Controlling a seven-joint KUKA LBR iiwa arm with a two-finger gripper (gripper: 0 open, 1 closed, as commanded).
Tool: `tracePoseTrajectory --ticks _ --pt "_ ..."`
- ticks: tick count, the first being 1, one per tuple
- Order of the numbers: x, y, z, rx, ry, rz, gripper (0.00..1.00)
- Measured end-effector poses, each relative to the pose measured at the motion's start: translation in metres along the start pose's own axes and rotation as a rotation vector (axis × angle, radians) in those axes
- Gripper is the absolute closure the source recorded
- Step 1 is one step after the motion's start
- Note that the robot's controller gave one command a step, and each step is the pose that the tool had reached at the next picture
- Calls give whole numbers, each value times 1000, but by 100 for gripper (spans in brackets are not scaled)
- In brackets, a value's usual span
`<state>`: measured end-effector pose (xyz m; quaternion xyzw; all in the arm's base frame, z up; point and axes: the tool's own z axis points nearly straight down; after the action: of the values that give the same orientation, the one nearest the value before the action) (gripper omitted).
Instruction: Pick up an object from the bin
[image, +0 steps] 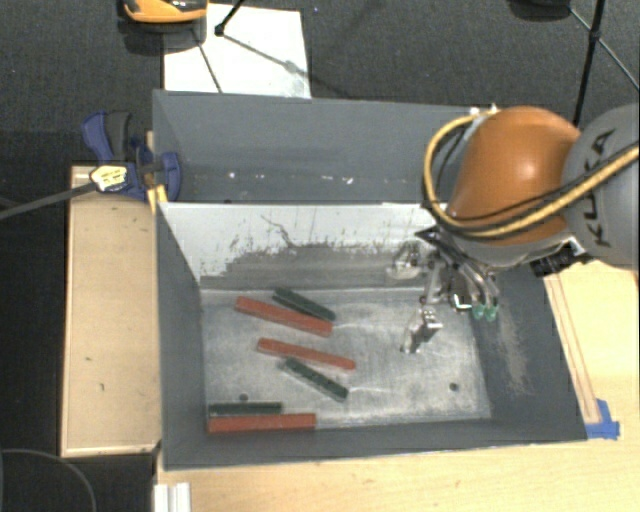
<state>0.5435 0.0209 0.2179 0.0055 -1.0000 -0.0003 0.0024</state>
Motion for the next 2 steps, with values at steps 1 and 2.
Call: tracePoseTrajectory --ticks 1,2 --pt "-2 0 -4 0 -8 1 0" --pt "-4 44 71 -1 -12 60 0"
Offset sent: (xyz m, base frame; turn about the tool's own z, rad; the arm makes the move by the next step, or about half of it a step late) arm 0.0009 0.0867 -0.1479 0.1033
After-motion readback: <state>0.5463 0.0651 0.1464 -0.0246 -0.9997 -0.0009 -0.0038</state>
